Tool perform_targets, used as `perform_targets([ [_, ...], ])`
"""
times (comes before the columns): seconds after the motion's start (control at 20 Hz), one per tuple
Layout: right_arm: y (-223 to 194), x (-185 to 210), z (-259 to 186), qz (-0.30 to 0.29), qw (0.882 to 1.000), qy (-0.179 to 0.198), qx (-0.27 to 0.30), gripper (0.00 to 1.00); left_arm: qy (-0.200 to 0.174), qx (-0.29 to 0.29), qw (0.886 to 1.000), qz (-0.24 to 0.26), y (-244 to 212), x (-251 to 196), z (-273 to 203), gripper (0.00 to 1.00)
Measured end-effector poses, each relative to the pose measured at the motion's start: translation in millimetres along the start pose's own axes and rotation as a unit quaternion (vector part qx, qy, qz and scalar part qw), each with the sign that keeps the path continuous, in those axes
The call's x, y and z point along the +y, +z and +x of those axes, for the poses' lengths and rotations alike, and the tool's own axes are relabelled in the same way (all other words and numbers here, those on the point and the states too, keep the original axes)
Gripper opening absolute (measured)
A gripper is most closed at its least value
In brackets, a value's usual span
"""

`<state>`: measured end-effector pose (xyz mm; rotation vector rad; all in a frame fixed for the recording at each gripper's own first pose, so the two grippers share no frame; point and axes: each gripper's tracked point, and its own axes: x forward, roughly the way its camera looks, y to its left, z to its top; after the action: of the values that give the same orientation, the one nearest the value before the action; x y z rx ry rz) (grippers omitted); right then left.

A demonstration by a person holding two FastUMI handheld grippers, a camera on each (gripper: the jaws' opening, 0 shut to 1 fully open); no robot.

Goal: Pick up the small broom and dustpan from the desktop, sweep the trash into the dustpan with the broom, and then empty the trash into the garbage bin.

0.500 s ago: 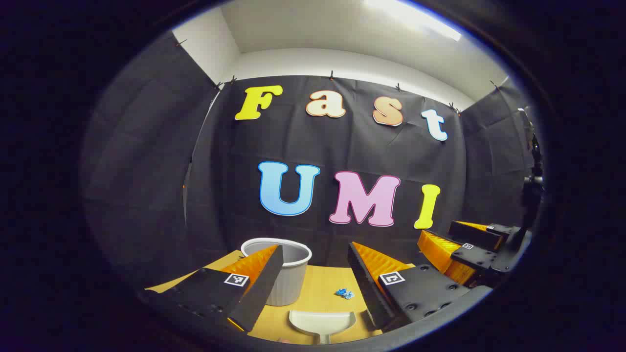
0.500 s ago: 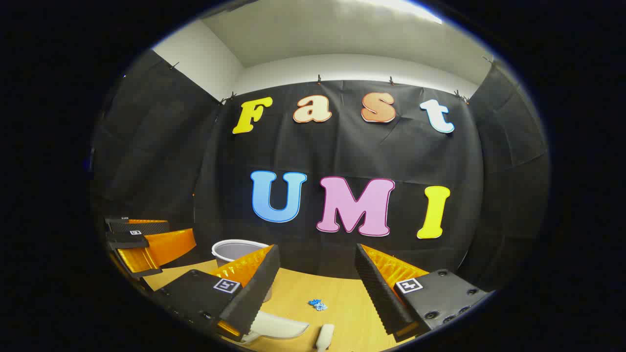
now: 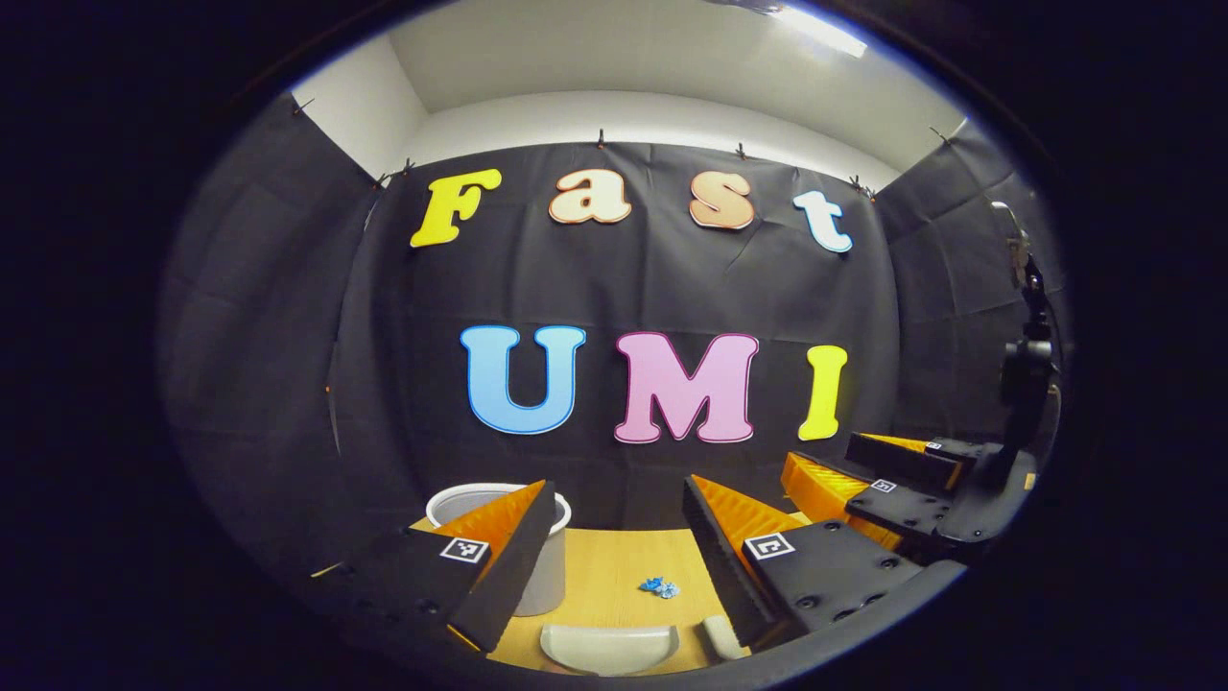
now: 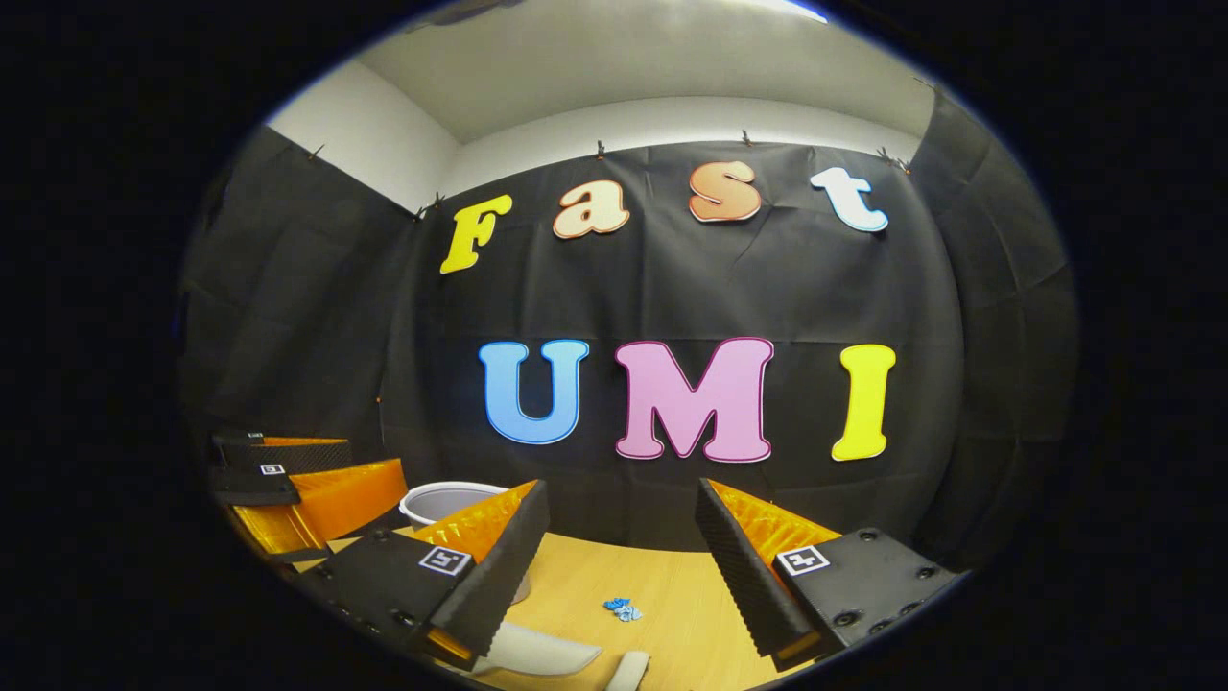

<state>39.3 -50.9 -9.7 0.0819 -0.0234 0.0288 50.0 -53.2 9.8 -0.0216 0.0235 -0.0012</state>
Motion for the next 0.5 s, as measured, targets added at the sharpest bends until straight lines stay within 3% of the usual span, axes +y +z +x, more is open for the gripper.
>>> perform_targets([
  [0.05,-4.9,-1.2,1.5,-0.001,1.0,0.006,0.004,0.99,0.016,-0.004,1.0,-0.003,3.3,5.4,1.3,0.79],
  [0.2,-4.8,-1.7,2.9,-0.015,1.0,0.024,-0.008,0.99,0.015,-0.04,0.998,-0.038,17.1,-0.3,-0.3,0.79],
  [0.25,-3.6,-8.3,2.9,-0.026,0.999,0.019,-0.01,0.92,0.004,-0.062,0.997,-0.049,25.5,-3.6,-2.5,0.79],
  [0.3,0.8,-11.8,1.7,-0.032,0.999,0.011,-0.017,0.99,-0.005,-0.086,0.995,-0.058,34.1,-3.1,-5.0,0.79],
  [0.4,17.7,-10.3,-1.5,-0.023,0.999,-0.007,-0.04,0.99,-0.014,-0.125,0.989,-0.074,48.5,2.7,-6.7,0.79],
  [0.5,23.4,-1.8,-2.8,-0.025,0.998,-0.019,-0.045,0.99,-0.011,-0.125,0.989,-0.071,47.5,13.4,-3.9,0.79],
])
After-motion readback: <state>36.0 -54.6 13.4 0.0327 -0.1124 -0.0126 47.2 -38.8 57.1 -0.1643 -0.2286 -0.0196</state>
